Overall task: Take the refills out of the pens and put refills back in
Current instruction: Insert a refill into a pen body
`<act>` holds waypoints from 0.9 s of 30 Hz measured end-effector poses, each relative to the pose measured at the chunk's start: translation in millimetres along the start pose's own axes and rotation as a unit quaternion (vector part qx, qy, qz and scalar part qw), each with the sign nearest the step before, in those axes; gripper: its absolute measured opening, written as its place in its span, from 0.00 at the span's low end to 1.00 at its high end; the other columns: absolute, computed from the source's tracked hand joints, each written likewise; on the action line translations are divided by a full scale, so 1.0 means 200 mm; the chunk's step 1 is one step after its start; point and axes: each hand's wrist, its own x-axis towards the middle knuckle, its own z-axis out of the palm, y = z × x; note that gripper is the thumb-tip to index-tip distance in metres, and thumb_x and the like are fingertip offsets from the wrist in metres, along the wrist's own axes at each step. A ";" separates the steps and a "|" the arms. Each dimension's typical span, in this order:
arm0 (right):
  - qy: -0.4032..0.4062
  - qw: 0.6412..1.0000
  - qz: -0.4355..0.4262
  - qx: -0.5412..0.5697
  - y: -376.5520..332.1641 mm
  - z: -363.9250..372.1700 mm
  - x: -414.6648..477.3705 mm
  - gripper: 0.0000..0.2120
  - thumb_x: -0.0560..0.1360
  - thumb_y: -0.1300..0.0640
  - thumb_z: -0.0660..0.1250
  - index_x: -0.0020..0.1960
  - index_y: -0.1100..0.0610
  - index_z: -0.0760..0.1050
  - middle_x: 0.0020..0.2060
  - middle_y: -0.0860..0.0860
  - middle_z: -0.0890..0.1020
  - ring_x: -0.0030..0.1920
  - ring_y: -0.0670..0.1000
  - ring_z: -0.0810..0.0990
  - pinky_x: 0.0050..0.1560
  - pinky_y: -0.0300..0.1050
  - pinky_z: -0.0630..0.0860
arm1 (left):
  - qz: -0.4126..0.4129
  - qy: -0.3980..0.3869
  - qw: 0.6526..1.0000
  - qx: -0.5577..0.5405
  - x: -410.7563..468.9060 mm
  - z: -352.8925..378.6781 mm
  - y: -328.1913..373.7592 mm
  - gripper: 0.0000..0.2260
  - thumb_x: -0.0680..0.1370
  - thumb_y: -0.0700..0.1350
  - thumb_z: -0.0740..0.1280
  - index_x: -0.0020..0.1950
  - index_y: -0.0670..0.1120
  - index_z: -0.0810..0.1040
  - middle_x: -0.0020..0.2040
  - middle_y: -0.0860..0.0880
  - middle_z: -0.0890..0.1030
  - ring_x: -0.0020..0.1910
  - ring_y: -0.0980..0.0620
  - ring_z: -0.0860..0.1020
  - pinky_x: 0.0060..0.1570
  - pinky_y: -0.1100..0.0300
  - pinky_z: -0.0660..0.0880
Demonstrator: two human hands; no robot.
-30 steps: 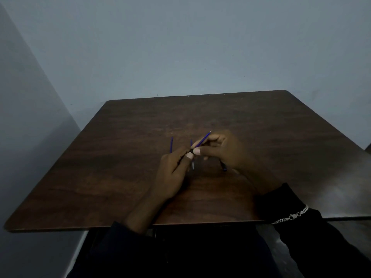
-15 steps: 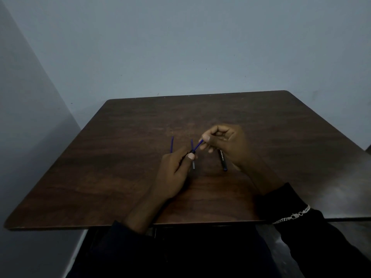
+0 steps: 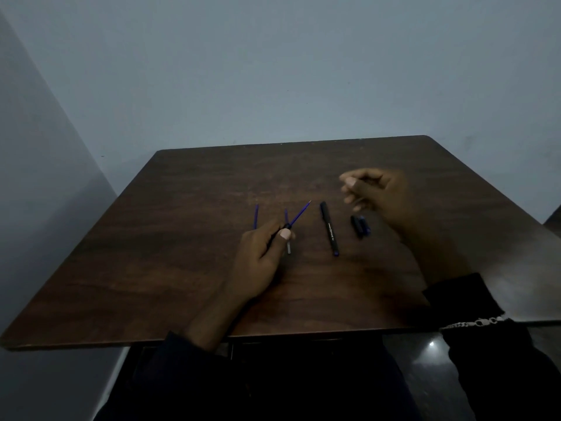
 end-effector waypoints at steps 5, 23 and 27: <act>-0.018 0.961 0.112 -0.254 -0.01 -0.20 0.02 0.05 0.80 0.61 0.69 0.51 0.60 0.84 0.38 0.52 0.85 0.36 0.48 0.82 0.35 0.39 0.77 | -0.001 -0.001 1.000 0.003 0.01 0.00 -0.01 0.14 0.85 0.45 0.60 0.48 0.40 0.82 0.32 0.50 0.76 0.31 0.57 0.74 0.35 0.64 0.69; -0.066 0.892 0.260 -0.365 0.06 -0.07 0.08 0.07 0.80 0.65 0.68 0.56 0.60 0.81 0.41 0.55 0.82 0.34 0.50 0.82 0.28 0.42 0.79 | 0.000 -0.002 1.000 0.009 0.00 0.00 0.01 0.15 0.84 0.45 0.60 0.48 0.40 0.82 0.33 0.49 0.77 0.31 0.52 0.76 0.35 0.62 0.69; -0.068 0.877 0.248 -0.407 0.04 -0.08 0.08 0.04 0.80 0.61 0.68 0.50 0.61 0.81 0.43 0.57 0.83 0.41 0.53 0.84 0.41 0.49 0.84 | 0.001 -0.002 1.000 0.008 0.00 0.00 0.02 0.15 0.84 0.45 0.60 0.48 0.39 0.82 0.33 0.47 0.77 0.32 0.50 0.76 0.36 0.61 0.70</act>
